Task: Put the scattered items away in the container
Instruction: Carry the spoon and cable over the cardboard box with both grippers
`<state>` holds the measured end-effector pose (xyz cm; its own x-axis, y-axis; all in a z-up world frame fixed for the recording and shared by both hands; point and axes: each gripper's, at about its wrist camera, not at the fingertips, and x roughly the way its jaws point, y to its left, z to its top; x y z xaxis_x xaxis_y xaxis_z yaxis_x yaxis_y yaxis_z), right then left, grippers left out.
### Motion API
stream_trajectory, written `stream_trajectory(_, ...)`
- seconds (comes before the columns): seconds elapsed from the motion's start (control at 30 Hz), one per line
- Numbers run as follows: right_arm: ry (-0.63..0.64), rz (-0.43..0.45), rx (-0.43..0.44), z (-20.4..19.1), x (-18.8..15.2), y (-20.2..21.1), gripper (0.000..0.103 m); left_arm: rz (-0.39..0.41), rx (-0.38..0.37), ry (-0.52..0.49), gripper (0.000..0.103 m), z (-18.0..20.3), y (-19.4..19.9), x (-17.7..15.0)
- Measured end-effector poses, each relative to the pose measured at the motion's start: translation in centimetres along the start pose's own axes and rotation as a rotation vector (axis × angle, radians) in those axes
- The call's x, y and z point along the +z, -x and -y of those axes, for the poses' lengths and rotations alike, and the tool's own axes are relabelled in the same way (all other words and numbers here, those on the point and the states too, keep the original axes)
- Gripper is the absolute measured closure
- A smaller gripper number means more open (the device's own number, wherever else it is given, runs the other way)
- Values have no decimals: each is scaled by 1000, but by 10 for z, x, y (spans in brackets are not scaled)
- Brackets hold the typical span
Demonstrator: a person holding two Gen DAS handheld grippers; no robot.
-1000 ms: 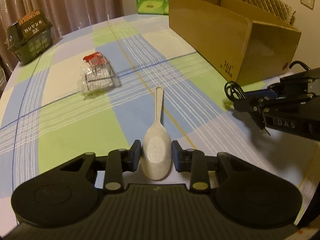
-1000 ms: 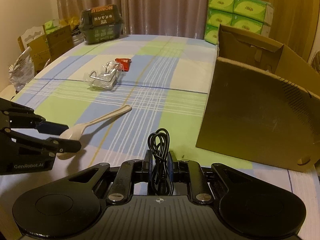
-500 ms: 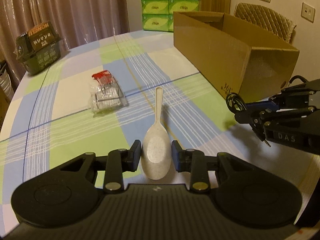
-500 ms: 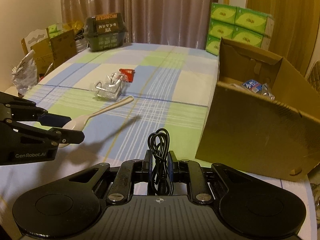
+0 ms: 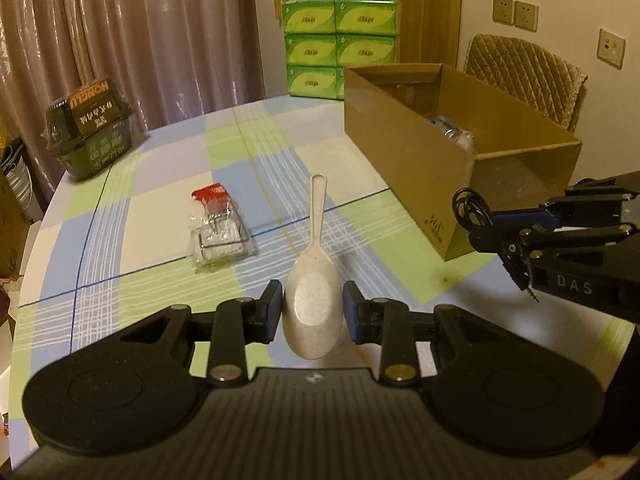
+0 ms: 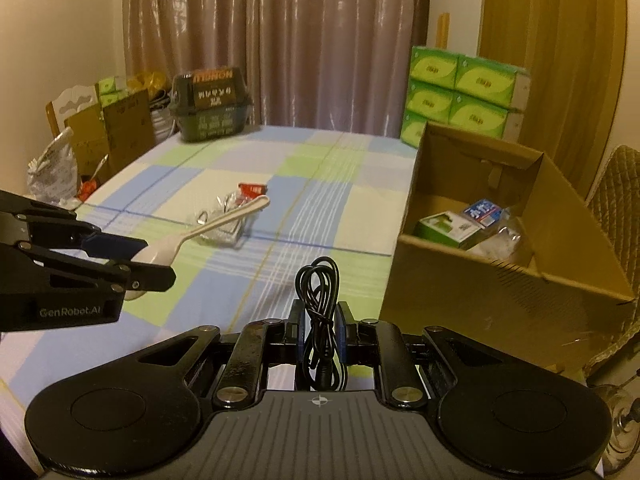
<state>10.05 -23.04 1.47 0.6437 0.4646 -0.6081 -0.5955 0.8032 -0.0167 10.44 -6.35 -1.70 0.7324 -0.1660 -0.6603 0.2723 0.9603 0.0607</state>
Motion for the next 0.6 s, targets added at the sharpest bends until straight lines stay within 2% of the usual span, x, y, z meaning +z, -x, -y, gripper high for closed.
stream_trajectory(0.6, -86, 106, -49, 41, 17, 56, 91, 35, -50, -16, 76, 52, 30, 26)
